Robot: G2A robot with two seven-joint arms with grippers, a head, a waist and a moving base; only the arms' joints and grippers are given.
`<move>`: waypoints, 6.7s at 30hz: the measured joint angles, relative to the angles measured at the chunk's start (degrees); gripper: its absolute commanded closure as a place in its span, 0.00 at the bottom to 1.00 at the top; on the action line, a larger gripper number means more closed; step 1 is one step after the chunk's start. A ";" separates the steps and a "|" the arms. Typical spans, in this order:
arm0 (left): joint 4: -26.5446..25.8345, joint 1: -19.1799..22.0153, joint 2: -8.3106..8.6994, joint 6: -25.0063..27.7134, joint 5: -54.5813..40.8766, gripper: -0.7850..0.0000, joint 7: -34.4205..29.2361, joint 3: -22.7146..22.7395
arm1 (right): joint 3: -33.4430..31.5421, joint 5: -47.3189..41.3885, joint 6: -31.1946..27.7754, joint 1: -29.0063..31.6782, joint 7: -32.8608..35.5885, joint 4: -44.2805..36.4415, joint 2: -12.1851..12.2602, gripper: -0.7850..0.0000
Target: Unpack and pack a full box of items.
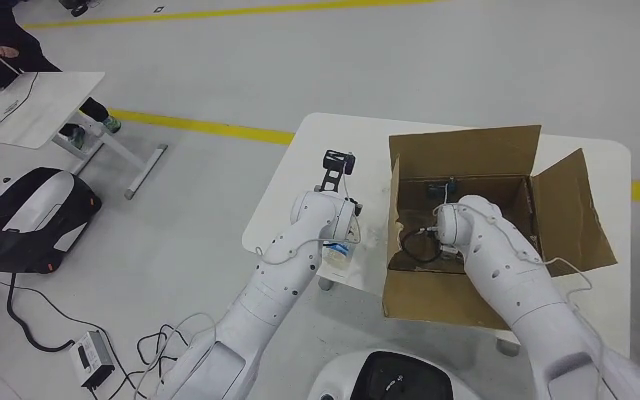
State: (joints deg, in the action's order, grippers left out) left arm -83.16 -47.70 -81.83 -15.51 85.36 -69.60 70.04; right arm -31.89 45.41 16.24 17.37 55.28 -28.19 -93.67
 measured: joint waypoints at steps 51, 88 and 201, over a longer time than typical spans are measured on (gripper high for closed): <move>0.00 0.00 0.00 0.00 0.00 0.00 0.00 0.00 | -29.64 15.99 -2.40 26.17 -0.40 -56.41 13.50 1.00; 0.00 0.00 0.00 0.00 0.00 0.00 0.00 0.00 | -37.76 19.22 -7.43 43.44 -29.28 -74.72 14.83 1.00; 0.00 0.00 0.00 0.00 0.00 0.00 0.00 0.00 | -24.96 32.34 -18.71 21.32 -1.10 -44.73 11.43 1.00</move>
State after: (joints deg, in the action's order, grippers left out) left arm -83.16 -47.70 -81.83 -15.51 85.36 -69.60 70.04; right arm -56.85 77.75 -2.46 38.69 54.18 -72.91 -82.25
